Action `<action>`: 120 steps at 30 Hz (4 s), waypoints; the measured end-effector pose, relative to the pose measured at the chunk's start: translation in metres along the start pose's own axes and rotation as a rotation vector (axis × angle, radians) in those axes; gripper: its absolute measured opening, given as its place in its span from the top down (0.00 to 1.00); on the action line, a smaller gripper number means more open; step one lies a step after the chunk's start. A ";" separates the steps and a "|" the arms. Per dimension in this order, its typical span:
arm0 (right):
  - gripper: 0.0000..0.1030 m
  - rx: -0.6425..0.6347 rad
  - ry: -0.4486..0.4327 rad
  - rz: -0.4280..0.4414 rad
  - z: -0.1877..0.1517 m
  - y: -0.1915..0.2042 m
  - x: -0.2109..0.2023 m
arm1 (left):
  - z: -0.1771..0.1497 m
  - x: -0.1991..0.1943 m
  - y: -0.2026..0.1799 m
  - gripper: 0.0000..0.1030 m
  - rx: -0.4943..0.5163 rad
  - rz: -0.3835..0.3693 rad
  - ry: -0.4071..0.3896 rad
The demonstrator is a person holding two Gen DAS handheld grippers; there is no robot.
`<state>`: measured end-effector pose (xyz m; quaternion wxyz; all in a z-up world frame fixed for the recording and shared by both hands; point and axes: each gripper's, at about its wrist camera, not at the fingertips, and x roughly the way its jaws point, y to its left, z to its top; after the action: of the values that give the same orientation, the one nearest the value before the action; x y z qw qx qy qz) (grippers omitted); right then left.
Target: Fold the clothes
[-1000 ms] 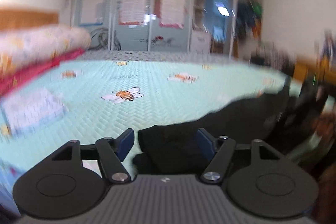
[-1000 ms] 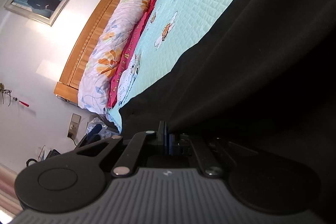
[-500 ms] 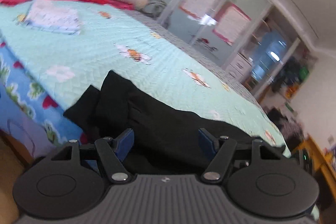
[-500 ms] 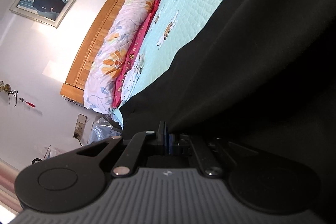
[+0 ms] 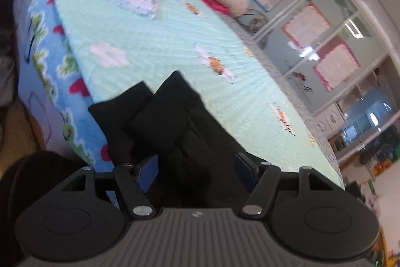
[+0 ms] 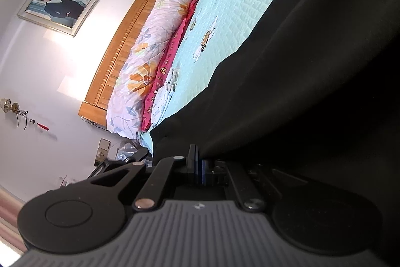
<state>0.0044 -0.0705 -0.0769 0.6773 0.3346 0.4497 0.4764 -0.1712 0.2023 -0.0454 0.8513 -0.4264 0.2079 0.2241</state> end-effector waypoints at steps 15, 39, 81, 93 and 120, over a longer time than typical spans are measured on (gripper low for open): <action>0.97 -0.463 -0.058 -0.081 -0.025 0.069 -0.021 | -0.004 -0.064 -0.013 0.87 0.210 -0.011 -0.143; 0.59 -0.293 -0.026 -0.137 -0.022 0.020 -0.067 | -0.014 -0.065 -0.046 0.49 0.316 -0.035 -0.166; 0.96 0.186 -0.676 -0.791 0.191 -0.087 -0.322 | -0.200 0.141 -0.228 0.34 -0.103 -0.361 0.565; 0.96 0.172 -0.699 -0.737 0.174 -0.088 -0.329 | -0.198 0.130 -0.227 0.46 0.007 -0.370 0.440; 0.97 0.289 -0.803 -0.548 -0.008 -0.120 -0.379 | -0.185 0.089 -0.184 0.98 0.485 -0.560 0.643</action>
<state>-0.0156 -0.4676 -0.0759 0.8437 0.4514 0.2865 0.0479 -0.0257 -0.0301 -0.0795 0.8465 -0.3029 0.3835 -0.2114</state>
